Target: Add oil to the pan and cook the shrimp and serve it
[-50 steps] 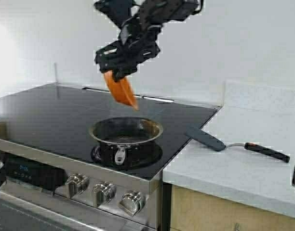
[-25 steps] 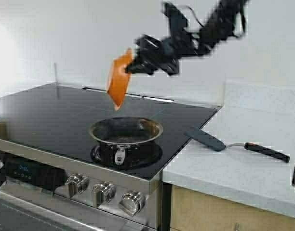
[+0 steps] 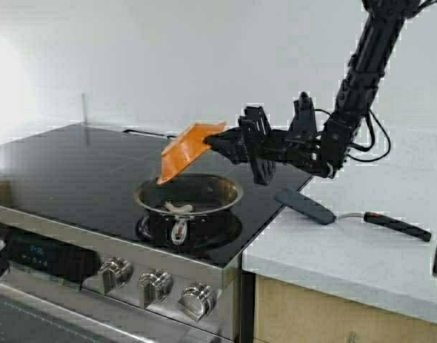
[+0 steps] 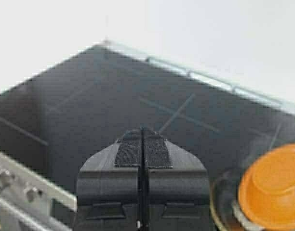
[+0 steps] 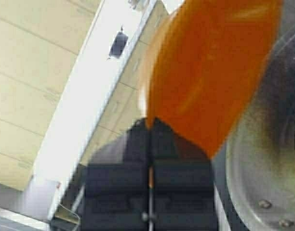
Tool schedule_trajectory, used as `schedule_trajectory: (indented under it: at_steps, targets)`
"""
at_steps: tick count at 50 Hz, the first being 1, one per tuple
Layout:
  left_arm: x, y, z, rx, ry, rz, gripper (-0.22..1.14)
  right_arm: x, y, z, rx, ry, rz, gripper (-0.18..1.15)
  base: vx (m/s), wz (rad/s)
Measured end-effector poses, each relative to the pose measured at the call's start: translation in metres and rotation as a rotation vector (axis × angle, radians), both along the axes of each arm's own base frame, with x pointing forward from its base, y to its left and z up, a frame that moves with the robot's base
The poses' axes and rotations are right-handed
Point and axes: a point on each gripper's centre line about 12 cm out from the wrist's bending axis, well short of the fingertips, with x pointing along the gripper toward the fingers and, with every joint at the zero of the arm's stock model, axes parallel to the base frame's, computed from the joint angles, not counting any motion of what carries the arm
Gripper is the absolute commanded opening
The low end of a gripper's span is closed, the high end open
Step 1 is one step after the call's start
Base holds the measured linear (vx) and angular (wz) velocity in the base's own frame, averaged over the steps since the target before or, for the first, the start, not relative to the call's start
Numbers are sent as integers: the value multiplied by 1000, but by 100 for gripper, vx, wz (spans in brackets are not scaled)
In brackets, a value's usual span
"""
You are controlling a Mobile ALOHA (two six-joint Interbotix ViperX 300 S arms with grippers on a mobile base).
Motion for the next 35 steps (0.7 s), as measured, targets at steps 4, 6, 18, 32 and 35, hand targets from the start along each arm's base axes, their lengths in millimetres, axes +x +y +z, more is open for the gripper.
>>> schedule_trajectory:
  at_steps: [4,6,18,32,35]
  targets:
    - [0,0,0,1,0,0,3,0,1,2,9,-7,3,6,0,0]
    - [0,0,0,0,0,0,3,1,1,3,11,-10,2,6,0,0]
    - [0,0,0,1,0,0,3,3,2,42,-6,-108,-4,6,0,0]
    - [0,0,0,1,2,0,3,6,-9,92,-490,-198,-34,6,0,0]
    - [0,0,0,1,2,0,3,4,-17,100,-654,-220,-35,6,0,0]
